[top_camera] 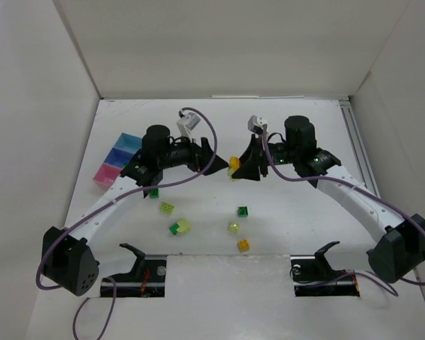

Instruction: Sort the legos into containers by color

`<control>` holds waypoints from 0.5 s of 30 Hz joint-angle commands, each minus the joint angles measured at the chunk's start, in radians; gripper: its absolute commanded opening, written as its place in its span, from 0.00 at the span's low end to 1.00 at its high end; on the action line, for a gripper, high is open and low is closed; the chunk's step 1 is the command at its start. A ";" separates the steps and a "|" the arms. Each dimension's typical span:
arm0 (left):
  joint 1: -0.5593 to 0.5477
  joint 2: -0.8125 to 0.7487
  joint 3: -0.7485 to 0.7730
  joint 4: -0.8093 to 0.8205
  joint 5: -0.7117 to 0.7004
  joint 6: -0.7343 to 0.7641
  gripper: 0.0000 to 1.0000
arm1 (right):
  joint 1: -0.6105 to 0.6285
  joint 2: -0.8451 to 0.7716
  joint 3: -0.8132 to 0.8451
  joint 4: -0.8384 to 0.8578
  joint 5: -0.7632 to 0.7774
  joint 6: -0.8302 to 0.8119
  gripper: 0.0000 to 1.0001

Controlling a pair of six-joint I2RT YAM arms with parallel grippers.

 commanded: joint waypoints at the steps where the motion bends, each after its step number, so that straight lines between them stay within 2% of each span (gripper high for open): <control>1: -0.071 -0.012 -0.022 0.186 0.200 0.059 0.99 | -0.005 -0.024 0.058 0.111 -0.120 -0.014 0.00; 3: -0.097 -0.012 -0.022 0.227 0.209 0.059 0.99 | -0.005 -0.024 0.058 0.122 -0.140 -0.005 0.00; 8: -0.097 -0.012 -0.040 0.262 0.209 0.059 0.90 | -0.005 -0.035 0.049 0.122 -0.168 0.013 0.00; 13: -0.097 -0.021 -0.065 0.330 0.281 0.049 0.89 | -0.005 -0.014 0.058 0.122 -0.216 0.013 0.00; 15: -0.097 -0.012 -0.065 0.330 0.290 0.049 0.84 | -0.005 -0.014 0.068 0.122 -0.225 0.013 0.00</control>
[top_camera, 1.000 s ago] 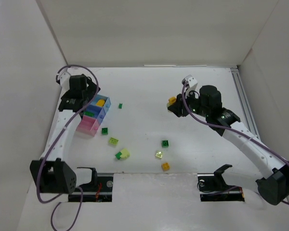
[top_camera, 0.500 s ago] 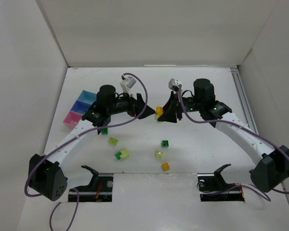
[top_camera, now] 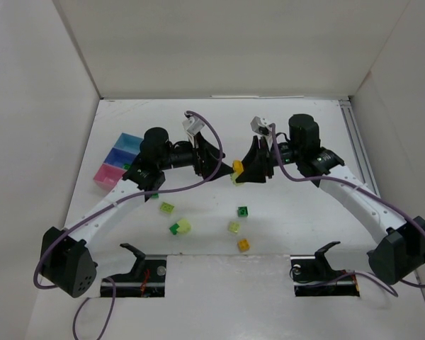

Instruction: Sort the legos into containers by color

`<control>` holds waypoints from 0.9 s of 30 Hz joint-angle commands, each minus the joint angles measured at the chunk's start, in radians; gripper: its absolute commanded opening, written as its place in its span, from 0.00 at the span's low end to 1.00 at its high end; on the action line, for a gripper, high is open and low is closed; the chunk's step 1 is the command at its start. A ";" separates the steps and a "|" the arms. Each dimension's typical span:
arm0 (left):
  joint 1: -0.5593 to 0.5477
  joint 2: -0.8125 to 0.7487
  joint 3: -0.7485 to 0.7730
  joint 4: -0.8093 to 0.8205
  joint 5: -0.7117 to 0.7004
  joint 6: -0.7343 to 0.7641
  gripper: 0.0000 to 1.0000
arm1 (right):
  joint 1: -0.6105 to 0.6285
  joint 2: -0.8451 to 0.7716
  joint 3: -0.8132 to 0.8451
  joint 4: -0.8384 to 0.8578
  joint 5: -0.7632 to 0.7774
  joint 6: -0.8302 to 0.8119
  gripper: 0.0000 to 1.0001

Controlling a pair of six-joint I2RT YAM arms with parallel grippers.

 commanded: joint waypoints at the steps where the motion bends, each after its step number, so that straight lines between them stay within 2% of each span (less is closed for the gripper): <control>1: -0.030 -0.008 -0.018 0.071 0.099 0.009 0.81 | 0.018 0.000 0.062 0.112 -0.049 -0.002 0.00; 7: -0.030 0.001 -0.018 0.071 0.127 0.009 0.76 | 0.018 0.000 0.062 0.112 -0.009 0.020 0.00; 17: -0.039 -0.092 -0.058 0.080 0.118 0.018 0.77 | 0.018 0.009 0.089 0.112 0.009 0.030 0.00; 24: -0.039 -0.082 -0.047 0.101 0.108 0.007 0.57 | 0.051 0.027 0.089 0.112 -0.026 0.030 0.00; 27: -0.039 -0.071 -0.047 0.101 0.108 -0.002 0.55 | 0.072 0.027 0.089 0.112 -0.046 0.012 0.00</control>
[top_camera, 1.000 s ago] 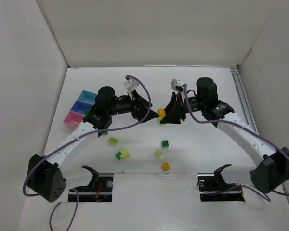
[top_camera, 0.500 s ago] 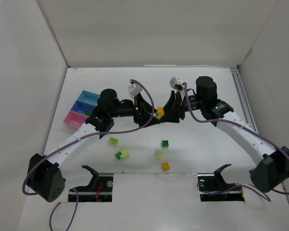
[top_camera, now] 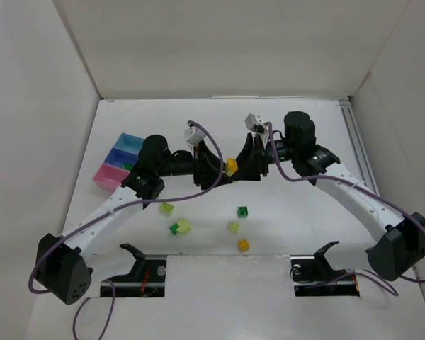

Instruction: Sort the legos into containers by color

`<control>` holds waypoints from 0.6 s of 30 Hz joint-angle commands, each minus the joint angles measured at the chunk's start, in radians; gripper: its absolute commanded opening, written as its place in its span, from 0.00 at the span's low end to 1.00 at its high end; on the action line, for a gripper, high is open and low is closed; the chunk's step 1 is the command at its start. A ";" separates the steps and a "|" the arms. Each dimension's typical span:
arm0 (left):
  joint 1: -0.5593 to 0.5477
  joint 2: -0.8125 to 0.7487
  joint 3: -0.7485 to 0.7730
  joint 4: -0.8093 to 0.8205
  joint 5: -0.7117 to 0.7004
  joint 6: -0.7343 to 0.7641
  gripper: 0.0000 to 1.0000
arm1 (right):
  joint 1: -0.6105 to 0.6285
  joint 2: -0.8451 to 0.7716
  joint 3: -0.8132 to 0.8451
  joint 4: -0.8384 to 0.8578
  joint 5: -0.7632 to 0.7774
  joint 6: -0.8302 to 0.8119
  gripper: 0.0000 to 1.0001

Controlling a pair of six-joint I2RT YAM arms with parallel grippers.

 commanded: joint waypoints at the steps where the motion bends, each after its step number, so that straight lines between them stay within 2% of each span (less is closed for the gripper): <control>1: -0.001 0.003 0.010 0.057 0.021 -0.005 0.55 | 0.029 0.001 0.045 0.052 -0.049 -0.027 0.00; 3: -0.001 0.003 0.010 0.057 0.021 -0.014 0.55 | 0.039 0.001 0.045 0.052 -0.060 -0.036 0.00; 6: -0.001 0.003 0.010 0.057 0.021 -0.014 0.48 | 0.039 0.001 0.034 0.052 -0.060 -0.037 0.00; 11: -0.001 -0.007 0.010 0.057 0.001 -0.014 0.25 | 0.039 0.001 0.034 0.052 -0.049 -0.037 0.00; 12: -0.001 -0.007 0.010 0.057 -0.011 -0.014 0.16 | 0.039 -0.008 0.034 0.052 -0.049 -0.037 0.00; 14: -0.001 -0.007 0.010 0.034 -0.023 -0.014 0.09 | 0.039 -0.008 0.034 0.052 -0.049 -0.037 0.01; 16: -0.001 -0.007 0.010 0.034 -0.034 -0.014 0.00 | 0.030 -0.008 0.024 0.052 -0.060 -0.037 0.06; 18: -0.001 -0.007 0.010 0.023 -0.048 -0.014 0.00 | 0.030 -0.008 0.011 0.052 -0.073 -0.037 0.14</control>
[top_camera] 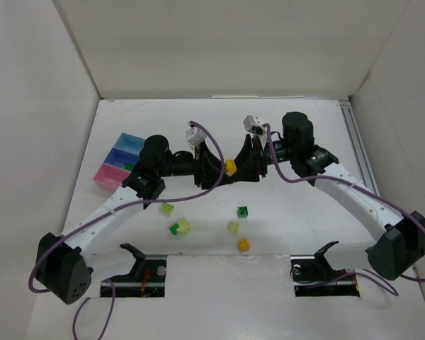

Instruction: Sort the legos into containers by color

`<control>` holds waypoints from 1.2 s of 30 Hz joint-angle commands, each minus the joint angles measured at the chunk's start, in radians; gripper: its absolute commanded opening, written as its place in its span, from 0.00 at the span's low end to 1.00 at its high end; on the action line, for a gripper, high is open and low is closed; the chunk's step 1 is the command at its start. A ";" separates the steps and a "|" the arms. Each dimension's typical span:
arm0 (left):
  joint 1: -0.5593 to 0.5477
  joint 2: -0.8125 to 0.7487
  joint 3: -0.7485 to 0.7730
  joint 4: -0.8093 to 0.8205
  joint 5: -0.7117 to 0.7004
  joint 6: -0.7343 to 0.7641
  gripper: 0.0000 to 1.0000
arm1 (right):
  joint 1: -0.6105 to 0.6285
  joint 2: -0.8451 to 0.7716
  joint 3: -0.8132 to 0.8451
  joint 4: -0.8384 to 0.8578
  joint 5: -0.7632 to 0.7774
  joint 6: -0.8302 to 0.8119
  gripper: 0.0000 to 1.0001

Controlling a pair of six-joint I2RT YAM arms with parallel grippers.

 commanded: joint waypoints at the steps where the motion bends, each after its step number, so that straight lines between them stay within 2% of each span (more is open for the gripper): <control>1: 0.001 -0.004 0.010 0.010 -0.069 0.001 0.00 | 0.010 -0.016 0.011 0.052 -0.083 -0.021 0.23; 4: 0.001 -0.003 0.010 0.010 -0.119 -0.019 0.00 | 0.010 -0.027 0.002 0.052 -0.104 -0.021 0.34; 6: 0.001 -0.003 0.010 0.010 -0.142 -0.042 0.00 | 0.010 -0.036 -0.009 0.052 -0.115 -0.021 0.34; 9: 0.021 0.006 0.010 0.010 -0.153 -0.070 0.00 | 0.010 -0.059 -0.019 0.043 -0.115 -0.031 0.22; 10: 0.021 0.006 0.010 0.021 -0.153 -0.089 0.00 | 0.010 -0.068 -0.020 0.043 -0.115 -0.031 0.13; 11: 0.032 0.016 0.010 0.021 -0.144 -0.090 0.00 | 0.010 -0.068 -0.029 0.043 -0.115 -0.031 0.00; 16: 0.041 0.026 0.019 0.039 -0.103 -0.113 0.01 | 0.010 -0.068 -0.038 0.034 -0.106 -0.040 0.00; 19: 0.041 0.026 0.019 0.050 -0.081 -0.113 0.15 | 0.010 -0.047 -0.038 0.025 -0.106 -0.040 0.00; 20: 0.041 0.026 0.019 0.050 -0.081 -0.113 0.16 | 0.010 -0.047 -0.038 0.025 -0.106 -0.040 0.00; 26: 0.041 -0.008 0.019 0.041 -0.135 -0.113 0.18 | 0.010 -0.038 -0.038 0.015 -0.093 -0.049 0.00; 28: 0.050 -0.008 0.031 -0.014 -0.164 -0.085 0.29 | 0.010 -0.038 -0.038 0.006 -0.084 -0.049 0.00; 30: 0.050 -0.029 0.031 -0.014 -0.164 -0.071 0.52 | 0.010 -0.038 -0.038 0.006 -0.084 -0.049 0.00; 32: 0.050 -0.040 0.031 -0.014 -0.164 -0.061 0.66 | 0.010 -0.038 -0.038 0.006 -0.084 -0.058 0.00; 35: 0.050 -0.050 0.031 -0.025 -0.173 -0.060 0.67 | 0.000 -0.038 -0.038 0.006 -0.075 -0.070 0.00; 36: 0.050 -0.059 0.031 -0.025 -0.173 -0.060 0.59 | 0.000 -0.038 -0.027 0.006 -0.075 -0.070 0.00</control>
